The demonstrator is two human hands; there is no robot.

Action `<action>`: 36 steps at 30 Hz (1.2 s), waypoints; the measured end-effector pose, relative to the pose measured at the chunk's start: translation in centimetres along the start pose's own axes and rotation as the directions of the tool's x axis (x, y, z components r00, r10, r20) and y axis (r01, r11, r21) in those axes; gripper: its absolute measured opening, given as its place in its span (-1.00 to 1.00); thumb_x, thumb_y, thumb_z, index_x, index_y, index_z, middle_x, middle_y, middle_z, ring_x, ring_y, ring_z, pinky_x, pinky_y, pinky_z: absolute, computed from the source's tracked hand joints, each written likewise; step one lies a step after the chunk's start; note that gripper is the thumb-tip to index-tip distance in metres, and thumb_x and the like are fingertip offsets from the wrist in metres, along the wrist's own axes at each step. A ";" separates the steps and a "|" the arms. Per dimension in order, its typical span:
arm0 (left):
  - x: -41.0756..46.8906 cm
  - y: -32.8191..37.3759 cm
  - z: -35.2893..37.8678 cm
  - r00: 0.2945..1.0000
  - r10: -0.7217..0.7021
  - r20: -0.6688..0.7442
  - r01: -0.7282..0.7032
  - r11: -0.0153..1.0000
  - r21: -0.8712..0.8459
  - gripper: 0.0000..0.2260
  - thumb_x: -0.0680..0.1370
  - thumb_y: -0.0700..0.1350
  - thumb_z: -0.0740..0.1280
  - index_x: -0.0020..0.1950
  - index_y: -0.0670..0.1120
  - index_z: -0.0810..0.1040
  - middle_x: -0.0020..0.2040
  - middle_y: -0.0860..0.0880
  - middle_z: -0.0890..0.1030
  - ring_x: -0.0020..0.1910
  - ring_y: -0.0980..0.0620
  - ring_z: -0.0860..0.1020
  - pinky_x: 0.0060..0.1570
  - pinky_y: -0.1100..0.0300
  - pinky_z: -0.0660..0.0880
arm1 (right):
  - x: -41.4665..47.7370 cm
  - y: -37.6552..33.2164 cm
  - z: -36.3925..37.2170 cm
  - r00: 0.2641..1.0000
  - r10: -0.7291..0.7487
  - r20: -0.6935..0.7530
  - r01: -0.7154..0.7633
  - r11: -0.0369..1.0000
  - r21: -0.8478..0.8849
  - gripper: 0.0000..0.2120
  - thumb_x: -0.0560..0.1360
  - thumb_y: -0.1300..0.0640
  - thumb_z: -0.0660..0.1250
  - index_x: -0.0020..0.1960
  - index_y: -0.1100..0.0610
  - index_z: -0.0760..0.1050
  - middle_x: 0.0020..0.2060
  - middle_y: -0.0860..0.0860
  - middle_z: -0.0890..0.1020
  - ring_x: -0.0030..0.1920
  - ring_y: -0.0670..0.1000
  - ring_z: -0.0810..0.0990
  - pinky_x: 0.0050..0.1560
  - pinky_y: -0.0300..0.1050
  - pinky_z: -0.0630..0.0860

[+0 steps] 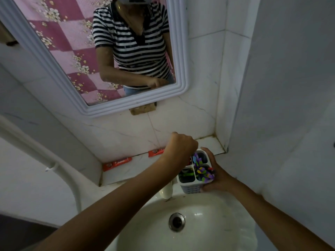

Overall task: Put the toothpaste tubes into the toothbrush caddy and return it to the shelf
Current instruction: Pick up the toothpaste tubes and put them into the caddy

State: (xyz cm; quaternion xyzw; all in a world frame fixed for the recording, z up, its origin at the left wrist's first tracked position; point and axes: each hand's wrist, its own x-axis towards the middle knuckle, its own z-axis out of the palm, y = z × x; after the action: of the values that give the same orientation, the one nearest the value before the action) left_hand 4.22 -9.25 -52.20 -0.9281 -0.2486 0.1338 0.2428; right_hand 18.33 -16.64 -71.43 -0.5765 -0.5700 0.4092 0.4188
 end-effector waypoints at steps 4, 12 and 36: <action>0.9 1.4 0.5 0.993 0.113 -0.020 -0.113 0.994 -0.008 -0.70 0.57 -0.21 0.29 -0.30 -0.01 0.28 -0.33 0.05 0.35 -0.08 -0.01 0.62 -0.27 0.17 0.29 | 0.1 0.1 -0.1 1.000 0.018 -0.012 -0.018 1.000 -0.012 0.35 0.14 0.45 0.64 0.33 -0.60 -0.09 0.39 -0.16 0.33 0.31 -0.32 0.45 0.18 -0.36 0.50; 2.2 0.0 4.2 0.997 0.071 -0.002 -0.070 0.977 -0.202 -0.79 0.55 -0.17 0.31 0.18 -0.10 0.51 -0.11 -0.06 0.63 -0.08 -0.10 0.63 -0.28 0.15 0.35 | -0.2 0.1 -0.1 0.998 0.051 0.026 -0.052 0.999 0.015 0.34 0.10 0.35 0.68 0.51 -0.30 -0.12 0.46 0.01 0.33 0.41 -0.04 0.44 0.33 0.17 0.49; 5.7 -5.9 25.0 0.957 -0.177 0.231 0.274 0.815 -0.511 -0.70 0.50 -0.01 0.31 0.18 -0.11 0.50 0.15 -0.14 0.60 0.14 -0.14 0.57 -0.03 0.06 0.48 | 0.4 0.9 0.5 0.991 0.137 0.008 -0.137 0.990 0.039 0.30 0.17 0.47 0.63 0.56 -0.06 -0.15 0.41 -0.17 0.33 0.34 -0.29 0.44 0.24 -0.30 0.50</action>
State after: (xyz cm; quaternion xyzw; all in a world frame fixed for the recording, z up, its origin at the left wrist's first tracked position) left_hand -2.60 7.80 -71.05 -0.9073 -0.4045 0.1091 -0.0353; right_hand 18.19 -16.27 -72.44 -0.6048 -0.5220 0.4498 0.3994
